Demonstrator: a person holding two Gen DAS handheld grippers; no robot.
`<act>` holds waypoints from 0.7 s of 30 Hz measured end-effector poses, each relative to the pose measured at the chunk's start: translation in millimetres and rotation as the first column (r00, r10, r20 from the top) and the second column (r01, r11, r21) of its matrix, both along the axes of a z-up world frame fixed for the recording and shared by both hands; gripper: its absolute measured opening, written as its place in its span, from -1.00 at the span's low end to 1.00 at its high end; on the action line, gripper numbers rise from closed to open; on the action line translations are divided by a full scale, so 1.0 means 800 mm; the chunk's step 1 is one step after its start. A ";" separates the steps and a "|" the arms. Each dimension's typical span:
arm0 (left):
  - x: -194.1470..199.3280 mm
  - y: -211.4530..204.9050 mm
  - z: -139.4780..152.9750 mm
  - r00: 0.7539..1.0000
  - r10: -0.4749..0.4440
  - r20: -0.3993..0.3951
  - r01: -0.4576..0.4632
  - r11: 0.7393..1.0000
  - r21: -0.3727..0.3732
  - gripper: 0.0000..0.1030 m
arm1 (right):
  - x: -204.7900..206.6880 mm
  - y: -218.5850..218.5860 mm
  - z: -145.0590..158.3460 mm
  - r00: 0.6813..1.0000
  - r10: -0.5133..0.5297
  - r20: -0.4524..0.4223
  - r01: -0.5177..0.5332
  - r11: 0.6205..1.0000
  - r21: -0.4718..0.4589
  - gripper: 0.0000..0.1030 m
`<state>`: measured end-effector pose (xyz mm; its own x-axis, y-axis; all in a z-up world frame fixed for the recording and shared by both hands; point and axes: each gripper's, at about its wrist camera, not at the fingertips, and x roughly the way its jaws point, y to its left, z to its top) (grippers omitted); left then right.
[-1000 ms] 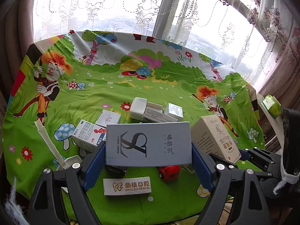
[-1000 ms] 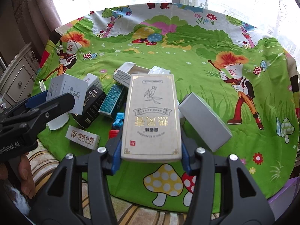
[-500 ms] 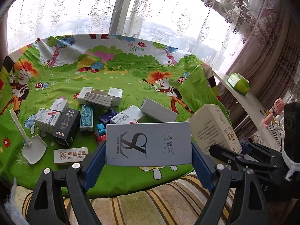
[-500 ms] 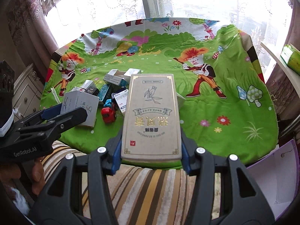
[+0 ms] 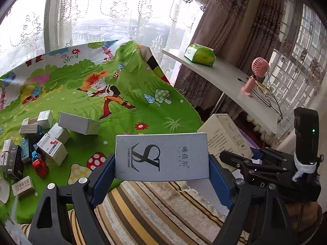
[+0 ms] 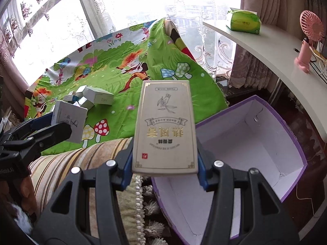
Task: Organize rigid objects
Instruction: 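Carry both boxes over the purple-rimmed box and open both tools to drop them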
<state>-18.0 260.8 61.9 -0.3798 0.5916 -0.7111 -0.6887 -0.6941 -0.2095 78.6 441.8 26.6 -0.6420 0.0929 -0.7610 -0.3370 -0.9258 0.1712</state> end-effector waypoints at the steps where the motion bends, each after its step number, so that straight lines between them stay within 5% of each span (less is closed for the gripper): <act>1: 0.004 0.009 -0.001 1.000 -0.022 0.004 0.022 1.000 -0.005 0.67 | 0.006 0.008 -0.006 1.000 -0.019 0.013 0.019 1.000 0.006 0.06; 7: 0.026 0.061 -0.010 0.987 -0.157 0.016 0.158 0.987 -0.017 0.72 | 0.038 0.044 -0.035 0.993 -0.102 0.061 0.103 0.995 -0.004 0.10; 11: 0.027 0.075 -0.017 0.981 -0.190 0.041 0.191 0.981 -0.023 0.77 | 0.052 0.056 -0.047 0.986 -0.154 0.058 0.155 0.988 -0.025 0.66; 15: 0.019 0.057 -0.019 0.986 -0.156 0.064 0.157 0.988 -0.007 0.77 | 0.055 0.054 -0.080 0.987 -0.135 0.091 0.134 0.991 0.018 0.67; 21: -0.003 0.000 -0.019 0.995 -0.083 0.058 0.081 0.996 0.034 0.77 | 0.039 0.043 -0.143 0.986 -0.051 0.161 0.065 0.994 -0.084 0.67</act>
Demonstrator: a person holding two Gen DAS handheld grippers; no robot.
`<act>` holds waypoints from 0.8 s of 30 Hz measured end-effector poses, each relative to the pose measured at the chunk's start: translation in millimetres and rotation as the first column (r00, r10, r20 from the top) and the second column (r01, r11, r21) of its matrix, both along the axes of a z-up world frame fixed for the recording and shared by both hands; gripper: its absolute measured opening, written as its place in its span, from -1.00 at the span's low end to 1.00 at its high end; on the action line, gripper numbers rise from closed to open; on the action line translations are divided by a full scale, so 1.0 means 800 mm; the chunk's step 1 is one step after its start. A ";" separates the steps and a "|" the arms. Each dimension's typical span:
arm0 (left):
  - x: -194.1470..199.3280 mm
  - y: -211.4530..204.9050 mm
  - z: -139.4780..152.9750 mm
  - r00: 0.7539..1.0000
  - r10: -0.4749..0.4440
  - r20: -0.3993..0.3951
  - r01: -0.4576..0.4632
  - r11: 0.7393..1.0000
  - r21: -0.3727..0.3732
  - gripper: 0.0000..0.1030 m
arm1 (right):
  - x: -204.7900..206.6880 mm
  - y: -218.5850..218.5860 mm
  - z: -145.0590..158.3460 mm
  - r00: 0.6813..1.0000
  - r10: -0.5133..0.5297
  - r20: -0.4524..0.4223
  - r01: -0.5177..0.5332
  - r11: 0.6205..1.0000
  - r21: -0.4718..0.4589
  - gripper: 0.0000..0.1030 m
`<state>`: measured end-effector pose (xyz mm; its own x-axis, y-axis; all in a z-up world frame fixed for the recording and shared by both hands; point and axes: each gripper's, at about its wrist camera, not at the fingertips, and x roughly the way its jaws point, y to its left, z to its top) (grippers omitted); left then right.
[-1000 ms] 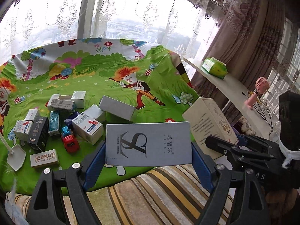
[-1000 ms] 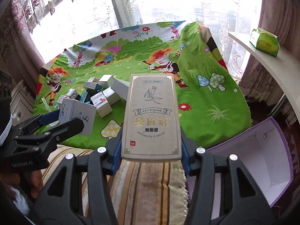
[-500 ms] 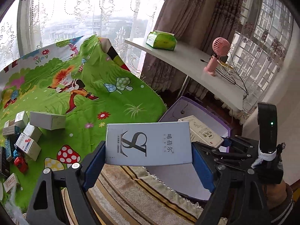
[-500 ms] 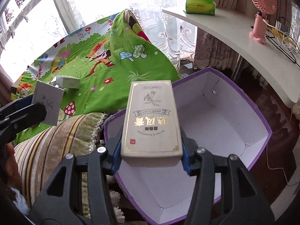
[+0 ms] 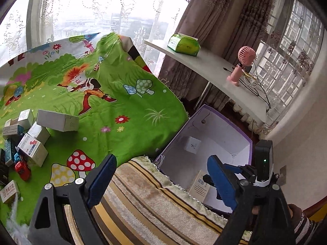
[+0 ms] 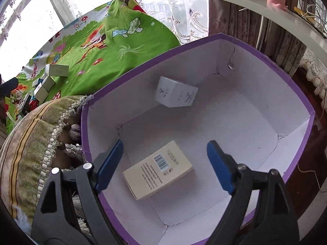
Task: Organize rigid objects
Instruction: 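Carry both boxes over the purple-rimmed box and open both tools to drop them, then move both open tools back over the table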
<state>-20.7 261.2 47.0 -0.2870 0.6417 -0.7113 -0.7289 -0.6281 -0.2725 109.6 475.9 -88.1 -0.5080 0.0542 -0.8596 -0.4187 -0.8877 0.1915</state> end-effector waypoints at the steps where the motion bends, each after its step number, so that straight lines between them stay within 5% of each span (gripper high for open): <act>1: -0.004 -0.010 0.000 1.000 0.013 0.009 -0.013 1.000 0.017 0.77 | -0.004 -0.006 -0.011 1.000 0.014 0.022 -0.013 1.000 -0.028 0.67; 6: -0.017 -0.054 -0.002 0.997 0.076 0.028 -0.078 0.995 0.062 0.76 | -0.018 -0.024 -0.016 0.999 0.036 0.009 -0.035 0.999 -0.037 0.67; 12: -0.021 -0.116 0.023 0.976 0.201 -0.084 -0.195 0.977 0.082 0.76 | -0.033 -0.042 -0.025 0.999 0.044 0.030 -0.040 0.990 -0.132 0.67; 18: -0.029 -0.213 0.033 0.907 0.398 -0.140 -0.386 0.916 0.107 0.76 | -0.022 -0.038 0.020 1.000 -0.002 -0.021 0.002 0.999 -0.037 0.67; 22: -0.030 -0.292 0.022 0.842 0.526 -0.121 -0.515 0.850 0.112 0.76 | -0.022 -0.056 0.068 0.986 0.055 -0.157 -0.077 0.987 -0.141 0.67; 24: -0.032 -0.328 0.015 0.815 0.573 -0.089 -0.562 0.818 0.121 0.76 | -0.027 -0.084 0.087 0.975 0.110 -0.194 -0.135 0.984 -0.119 0.72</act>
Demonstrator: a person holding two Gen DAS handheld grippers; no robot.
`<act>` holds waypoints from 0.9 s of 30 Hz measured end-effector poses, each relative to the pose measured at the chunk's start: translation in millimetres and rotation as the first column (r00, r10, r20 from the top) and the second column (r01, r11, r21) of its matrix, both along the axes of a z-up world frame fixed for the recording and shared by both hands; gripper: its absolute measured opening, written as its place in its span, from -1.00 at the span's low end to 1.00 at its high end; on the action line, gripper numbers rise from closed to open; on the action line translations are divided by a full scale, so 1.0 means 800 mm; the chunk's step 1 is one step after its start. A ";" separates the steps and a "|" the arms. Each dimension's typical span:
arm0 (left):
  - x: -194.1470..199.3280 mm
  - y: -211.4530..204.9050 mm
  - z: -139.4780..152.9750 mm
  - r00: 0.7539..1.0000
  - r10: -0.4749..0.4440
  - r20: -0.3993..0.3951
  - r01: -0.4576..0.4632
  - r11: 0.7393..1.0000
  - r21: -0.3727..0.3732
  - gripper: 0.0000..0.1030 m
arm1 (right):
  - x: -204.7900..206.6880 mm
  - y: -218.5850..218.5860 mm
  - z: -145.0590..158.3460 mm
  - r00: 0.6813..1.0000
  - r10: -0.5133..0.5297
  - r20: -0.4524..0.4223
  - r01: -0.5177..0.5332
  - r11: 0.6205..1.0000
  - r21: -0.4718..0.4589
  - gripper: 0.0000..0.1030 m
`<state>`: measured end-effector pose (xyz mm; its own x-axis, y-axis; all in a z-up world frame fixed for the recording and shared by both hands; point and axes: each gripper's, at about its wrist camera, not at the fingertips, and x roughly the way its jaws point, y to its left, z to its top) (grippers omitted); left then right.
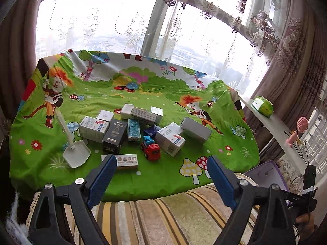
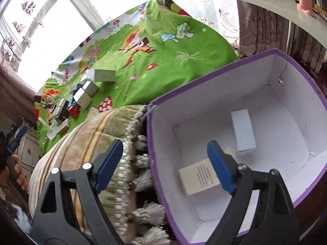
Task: Organize rigid objects
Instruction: 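Move both open tools back over the table, then grasp the white plastic stand with the left tool while the right tool grasps a white box with pink mark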
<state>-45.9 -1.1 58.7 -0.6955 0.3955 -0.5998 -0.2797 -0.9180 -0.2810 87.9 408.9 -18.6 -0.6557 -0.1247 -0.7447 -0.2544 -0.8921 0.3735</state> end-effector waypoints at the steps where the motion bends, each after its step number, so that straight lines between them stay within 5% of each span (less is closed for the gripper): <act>1: -0.001 -0.016 -0.003 1.000 0.022 0.009 -0.022 1.000 0.012 0.76 | -0.003 -0.015 0.006 1.000 0.023 -0.002 -0.022 0.999 0.045 0.72; 5: -0.004 -0.057 -0.004 0.996 0.082 0.030 -0.084 0.995 0.049 0.76 | -0.011 -0.066 0.010 1.000 -0.009 -0.030 0.014 0.984 0.177 0.72; 8: -0.002 -0.065 0.010 0.997 0.079 -0.012 -0.079 0.996 0.032 0.76 | -0.003 -0.114 0.007 0.993 0.034 -0.111 0.012 0.920 0.391 0.72; 13: -0.026 -0.053 0.009 0.998 0.057 -0.020 -0.056 0.998 0.018 0.76 | -0.006 -0.102 0.005 0.995 -0.007 -0.097 0.047 0.909 0.414 0.80; 18: -0.050 -0.060 -0.002 0.993 0.108 0.041 -0.109 0.994 0.008 0.76 | -0.013 -0.106 0.058 0.994 0.011 -0.110 0.057 0.801 0.596 0.80; 24: -0.076 -0.098 -0.018 0.961 0.197 0.194 -0.199 0.980 -0.009 0.76 | -0.073 -0.106 0.136 0.986 0.101 -0.133 -0.043 0.923 0.382 0.86; 27: -0.104 -0.118 -0.028 0.937 0.222 0.268 -0.228 0.974 -0.010 0.74 | -0.126 -0.140 0.145 0.977 0.174 -0.122 -0.119 0.924 0.364 0.89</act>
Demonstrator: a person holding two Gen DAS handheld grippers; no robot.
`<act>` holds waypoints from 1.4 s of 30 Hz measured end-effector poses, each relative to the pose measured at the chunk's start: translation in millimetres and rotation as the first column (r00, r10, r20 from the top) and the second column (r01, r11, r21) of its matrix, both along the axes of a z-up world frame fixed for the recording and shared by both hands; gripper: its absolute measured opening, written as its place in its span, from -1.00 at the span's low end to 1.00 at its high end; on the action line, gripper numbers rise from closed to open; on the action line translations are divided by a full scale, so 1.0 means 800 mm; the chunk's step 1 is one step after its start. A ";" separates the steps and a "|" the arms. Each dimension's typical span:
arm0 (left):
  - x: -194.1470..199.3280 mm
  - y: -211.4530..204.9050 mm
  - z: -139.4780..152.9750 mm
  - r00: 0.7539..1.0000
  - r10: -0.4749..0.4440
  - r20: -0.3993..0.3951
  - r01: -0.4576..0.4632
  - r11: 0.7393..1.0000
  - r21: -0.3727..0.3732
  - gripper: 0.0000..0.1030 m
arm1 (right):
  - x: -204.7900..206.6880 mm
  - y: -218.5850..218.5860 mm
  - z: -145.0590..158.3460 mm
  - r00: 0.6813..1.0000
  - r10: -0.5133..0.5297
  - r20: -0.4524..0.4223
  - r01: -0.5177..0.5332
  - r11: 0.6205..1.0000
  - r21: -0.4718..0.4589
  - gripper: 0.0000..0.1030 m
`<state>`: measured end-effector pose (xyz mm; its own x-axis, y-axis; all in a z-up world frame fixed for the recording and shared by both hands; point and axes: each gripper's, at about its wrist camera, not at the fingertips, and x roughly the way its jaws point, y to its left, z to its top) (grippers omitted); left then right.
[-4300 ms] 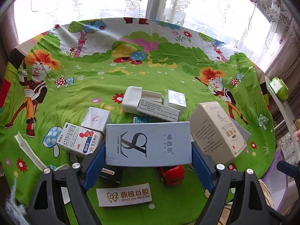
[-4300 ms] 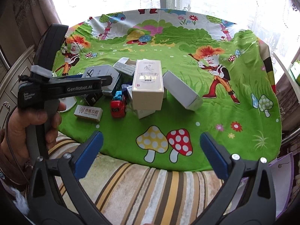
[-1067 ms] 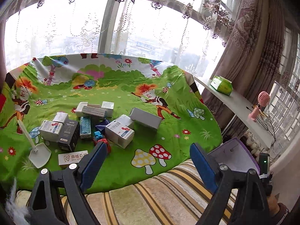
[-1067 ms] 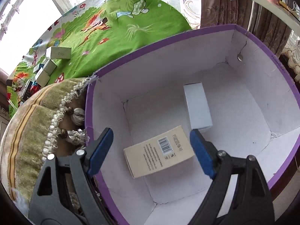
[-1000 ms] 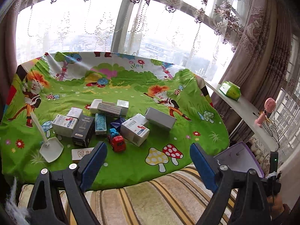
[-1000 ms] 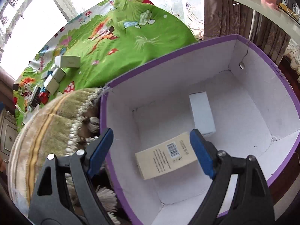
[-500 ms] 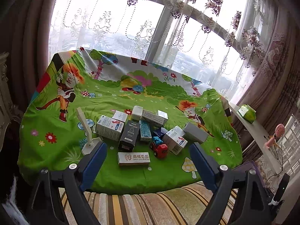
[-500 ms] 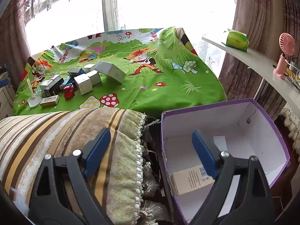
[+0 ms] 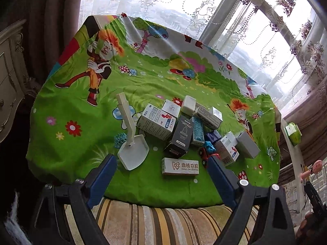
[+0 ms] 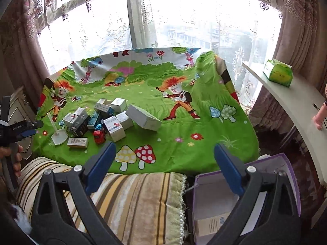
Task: Organize rigid objects
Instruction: 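Grasp the white plastic stand with the left tool while the right tool grasps a white box with pink mark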
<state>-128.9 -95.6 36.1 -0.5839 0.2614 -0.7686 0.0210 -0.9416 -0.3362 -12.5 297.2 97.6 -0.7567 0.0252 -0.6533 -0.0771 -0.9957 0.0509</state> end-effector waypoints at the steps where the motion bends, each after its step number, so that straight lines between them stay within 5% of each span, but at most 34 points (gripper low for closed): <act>1: -0.009 -0.006 -0.003 1.000 0.023 0.019 -0.023 1.000 -0.012 0.69 | -0.016 -0.012 -0.001 1.000 0.023 0.001 -0.023 1.000 -0.012 0.89; 4: -0.040 -0.014 -0.022 0.996 0.036 0.086 -0.037 0.999 0.007 0.59 | -0.065 -0.043 -0.017 0.997 0.073 0.039 -0.073 0.997 -0.020 0.89; 6: -0.058 -0.013 -0.035 0.993 0.050 0.110 -0.045 0.998 -0.044 0.52 | -0.094 -0.059 -0.032 0.991 0.112 0.075 -0.109 0.993 -0.044 0.89; 12: -0.092 -0.021 -0.078 0.986 0.082 0.148 -0.069 0.994 -0.089 0.33 | -0.151 -0.078 -0.068 0.969 0.197 0.147 -0.205 0.978 0.045 0.89; 15: -0.102 -0.016 -0.092 0.985 0.044 0.167 -0.027 0.995 -0.100 -0.45 | -0.181 -0.078 -0.086 0.964 0.190 0.186 -0.213 0.970 0.114 0.89; 16: -0.101 -0.014 -0.092 0.987 0.037 0.159 -0.020 0.994 -0.106 -0.53 | -0.189 -0.078 -0.091 0.962 0.191 0.195 -0.218 0.967 0.130 0.89; 27: -0.068 -0.006 -0.059 1.000 0.013 0.018 -0.012 0.999 -0.036 -0.59 | -0.244 -0.076 -0.134 0.924 0.201 0.326 -0.303 0.903 0.303 0.89; 36: -0.058 0.011 -0.039 0.999 -0.043 -0.032 0.042 0.999 -0.009 -0.59 | -0.261 -0.088 -0.159 0.900 0.214 0.380 -0.355 0.866 0.352 0.88; 39: -0.058 0.021 -0.033 0.997 -0.062 -0.034 0.063 0.998 0.019 -0.59 | -0.269 -0.090 -0.166 0.891 0.215 0.400 -0.369 0.856 0.361 0.70; 42: -0.056 0.042 -0.020 0.992 -0.114 -0.047 0.115 0.993 0.029 -0.59 | -0.276 -0.089 -0.174 0.875 0.220 0.430 -0.379 0.865 0.329 0.30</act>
